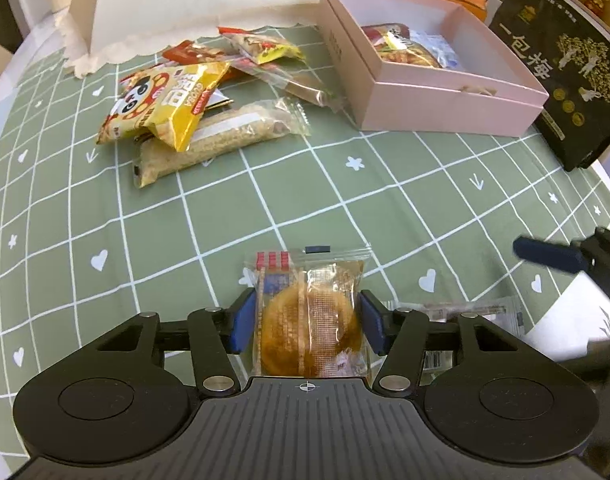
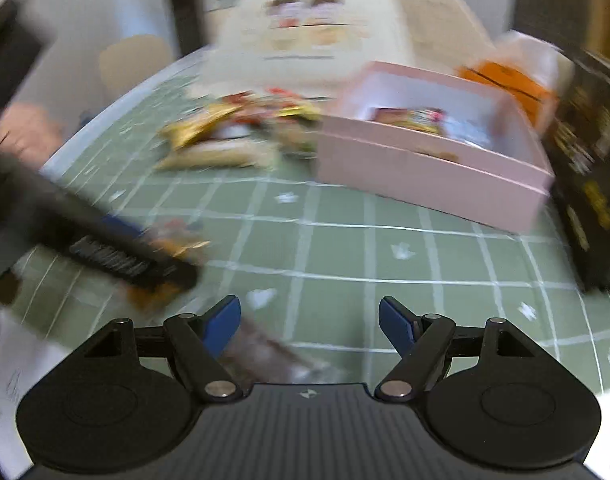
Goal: Organize snacks
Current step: 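Carry the pastry packet with the left gripper while the right gripper grasps the brown strip packet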
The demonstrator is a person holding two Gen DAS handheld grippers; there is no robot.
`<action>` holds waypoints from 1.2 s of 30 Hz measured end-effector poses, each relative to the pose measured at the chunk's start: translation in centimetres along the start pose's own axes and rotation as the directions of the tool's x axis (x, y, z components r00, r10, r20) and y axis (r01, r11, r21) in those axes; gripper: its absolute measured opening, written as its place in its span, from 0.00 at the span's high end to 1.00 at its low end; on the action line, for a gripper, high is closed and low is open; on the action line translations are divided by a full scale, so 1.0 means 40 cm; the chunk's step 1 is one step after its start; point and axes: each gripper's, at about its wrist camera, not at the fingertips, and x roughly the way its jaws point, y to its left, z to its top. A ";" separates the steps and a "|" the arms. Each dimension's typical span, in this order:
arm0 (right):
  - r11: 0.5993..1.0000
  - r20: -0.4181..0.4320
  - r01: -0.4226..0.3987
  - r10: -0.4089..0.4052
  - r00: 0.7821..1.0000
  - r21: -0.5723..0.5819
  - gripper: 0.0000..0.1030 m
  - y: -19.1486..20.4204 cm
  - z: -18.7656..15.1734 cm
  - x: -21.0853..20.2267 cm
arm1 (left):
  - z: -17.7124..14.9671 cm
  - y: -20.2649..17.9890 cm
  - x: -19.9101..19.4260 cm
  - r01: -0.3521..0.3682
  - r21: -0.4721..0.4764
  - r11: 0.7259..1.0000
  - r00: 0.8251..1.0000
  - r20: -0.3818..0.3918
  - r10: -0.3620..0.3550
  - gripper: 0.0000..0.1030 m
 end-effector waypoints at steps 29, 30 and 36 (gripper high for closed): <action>0.974 -0.063 0.219 -0.222 0.973 -0.059 0.25 -0.047 -0.016 0.014 | -0.009 0.010 -0.005 0.028 0.041 0.999 1.000 -0.007 -0.028 0.42; 0.976 -0.069 0.214 -0.216 0.974 -0.032 0.25 -0.057 -0.010 0.018 | -0.013 0.012 -0.006 0.033 0.040 0.999 0.999 -0.001 -0.033 0.42; 0.968 -0.086 0.169 -0.156 0.984 0.185 0.24 -0.139 0.013 0.053 | -0.048 0.026 -0.021 0.049 -0.001 0.999 0.998 0.043 -0.048 0.42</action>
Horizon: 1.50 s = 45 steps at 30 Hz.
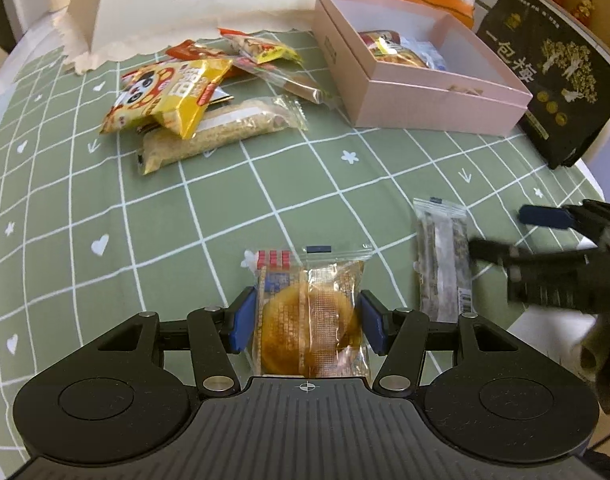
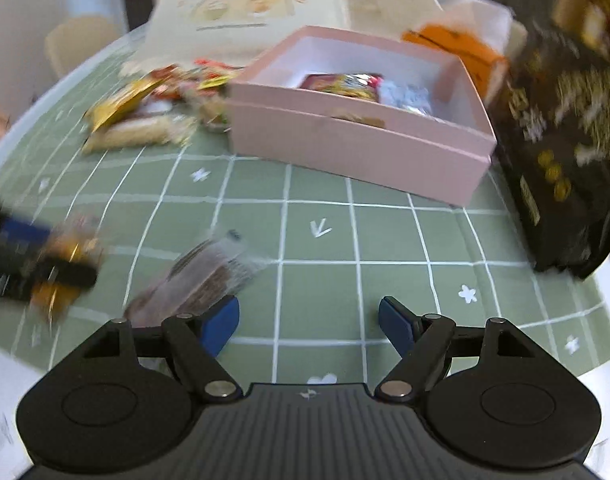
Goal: Organize snacks
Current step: 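Carry the pastry packet with the left gripper while the right gripper grasps the brown strip packet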
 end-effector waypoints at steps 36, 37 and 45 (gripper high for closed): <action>0.998 0.035 -0.045 0.043 0.998 0.045 0.09 0.077 -0.001 0.017 | -0.043 0.047 -0.053 0.060 -0.073 0.996 0.998 -0.023 -0.062 0.43; 0.998 0.041 -0.039 0.037 0.998 0.046 0.09 0.080 -0.003 0.016 | -0.048 0.040 -0.047 0.054 -0.056 0.997 0.998 -0.033 -0.056 0.41; 0.999 0.014 0.021 -0.021 1.000 0.042 0.00 0.124 -0.022 0.016 | -0.050 0.033 -0.038 0.045 -0.035 0.998 0.998 -0.042 -0.046 0.40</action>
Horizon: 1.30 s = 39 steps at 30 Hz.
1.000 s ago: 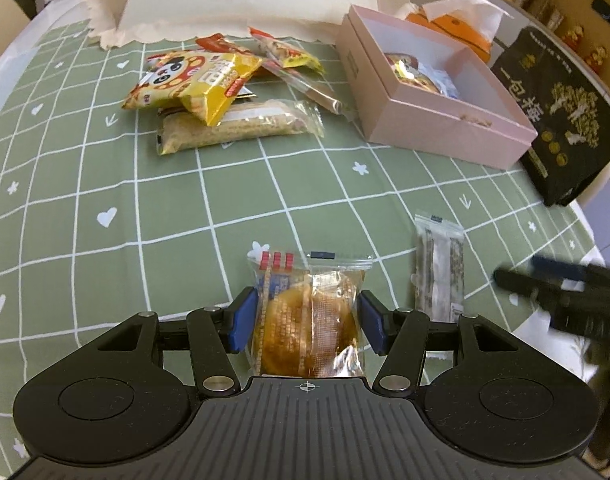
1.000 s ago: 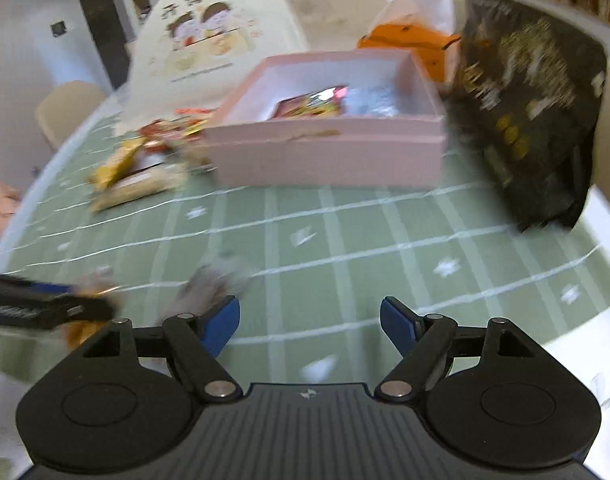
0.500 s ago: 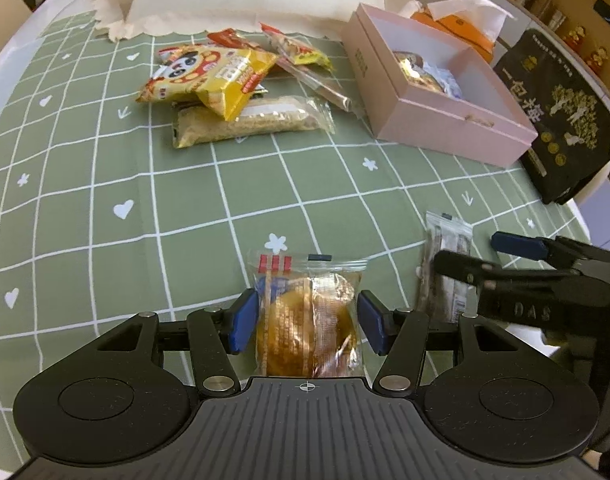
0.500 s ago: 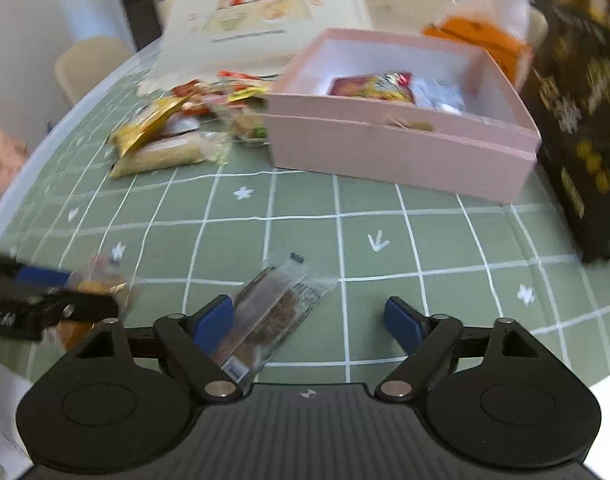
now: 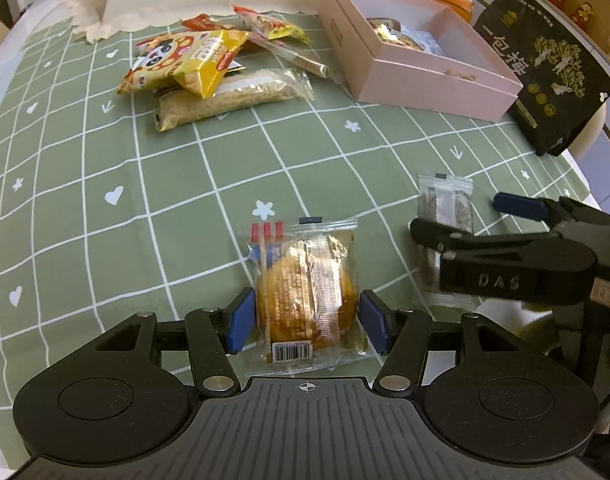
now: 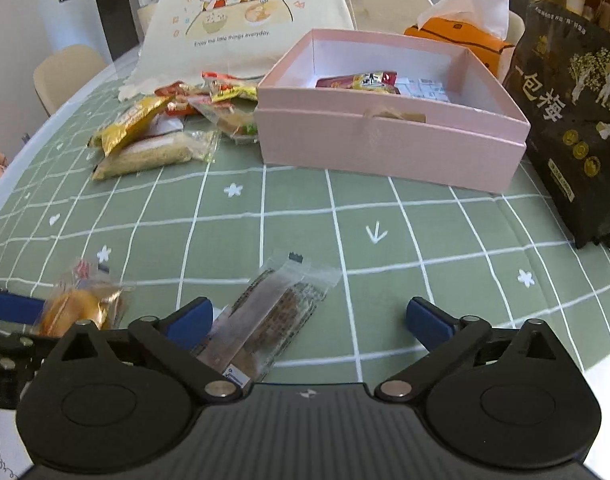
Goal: Organize snacks
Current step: 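Carry the pastry packet with the left gripper while the right gripper grasps the brown strip packet, then release the pastry into the pink box with the left gripper while the right drops the brown packet in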
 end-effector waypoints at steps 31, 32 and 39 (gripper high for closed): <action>0.999 0.255 -0.008 0.021 0.967 -0.053 0.64 -0.167 0.086 -0.325 | 0.072 -0.072 -0.119 0.150 0.042 0.988 0.976 0.153 -0.155 0.45; 0.998 0.278 0.001 0.016 0.960 -0.061 0.64 -0.176 0.103 -0.345 | 0.108 -0.089 -0.166 0.182 0.077 0.980 0.959 0.206 -0.194 0.45; 1.000 0.420 0.020 -0.012 0.907 -0.015 0.63 -0.269 0.295 -0.474 | 0.396 -0.200 -0.324 0.192 0.249 0.949 0.829 0.476 -0.293 0.46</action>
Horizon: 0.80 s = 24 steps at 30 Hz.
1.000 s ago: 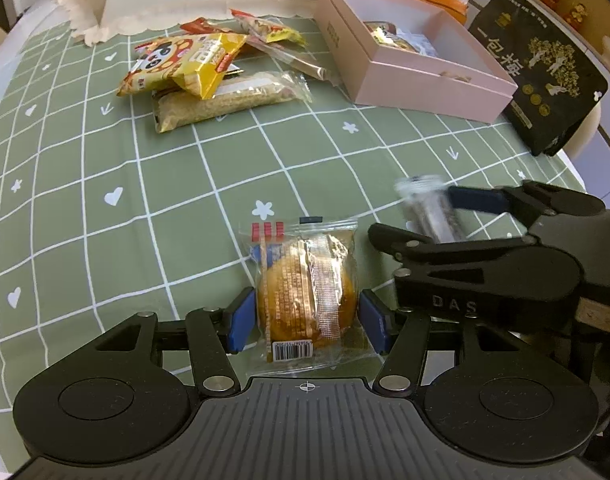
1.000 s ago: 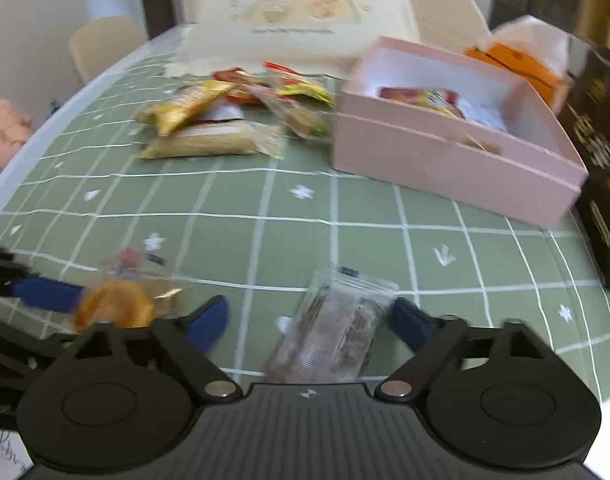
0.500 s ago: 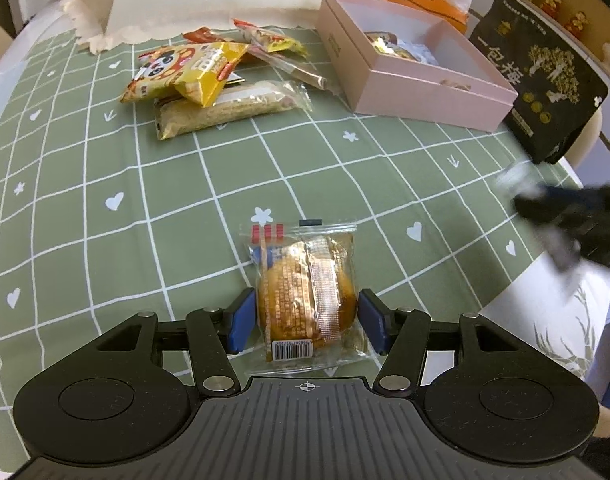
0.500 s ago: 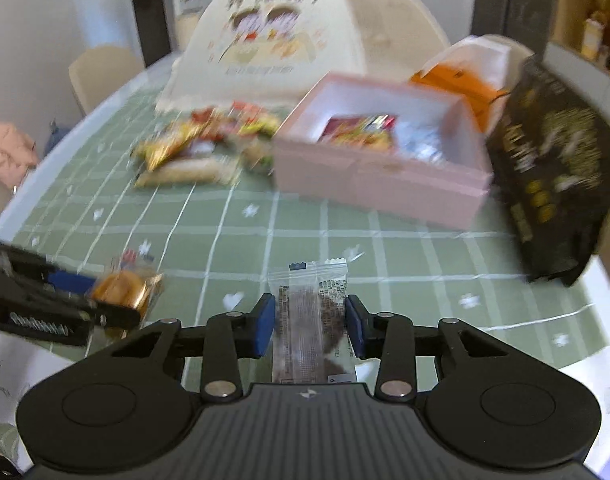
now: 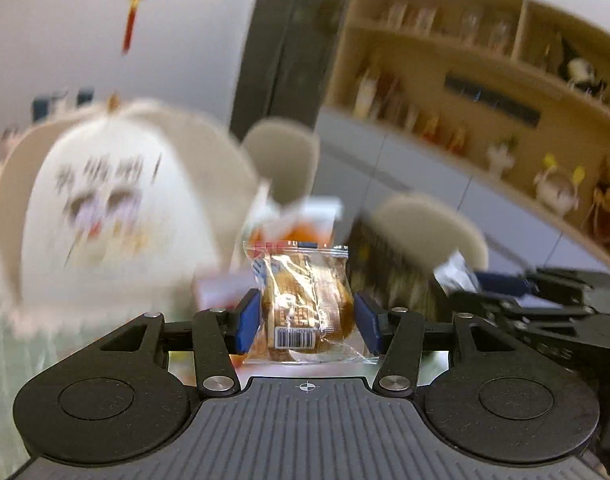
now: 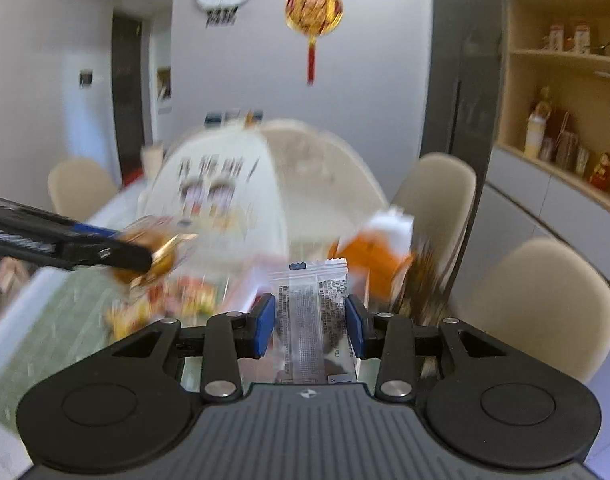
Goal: Organize snacks
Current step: 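Release the pastry into the pink box with the left gripper while the right drops the brown packet in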
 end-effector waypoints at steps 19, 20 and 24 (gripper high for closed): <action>0.992 -0.168 0.025 -0.004 0.986 0.123 0.63 -0.039 0.052 0.284 | -0.163 0.209 0.287 -0.006 -0.385 0.923 0.992 -0.117 -0.042 0.47; 0.989 -0.184 0.005 0.022 0.983 0.146 0.61 -0.039 0.055 0.325 | -0.178 0.225 0.259 -0.023 -0.396 0.918 0.993 -0.117 -0.026 0.47; 0.982 -0.273 -0.014 0.066 0.960 0.191 0.58 -0.036 0.052 0.466 | -0.259 0.273 0.154 -0.120 -0.394 0.911 0.982 -0.180 0.051 0.47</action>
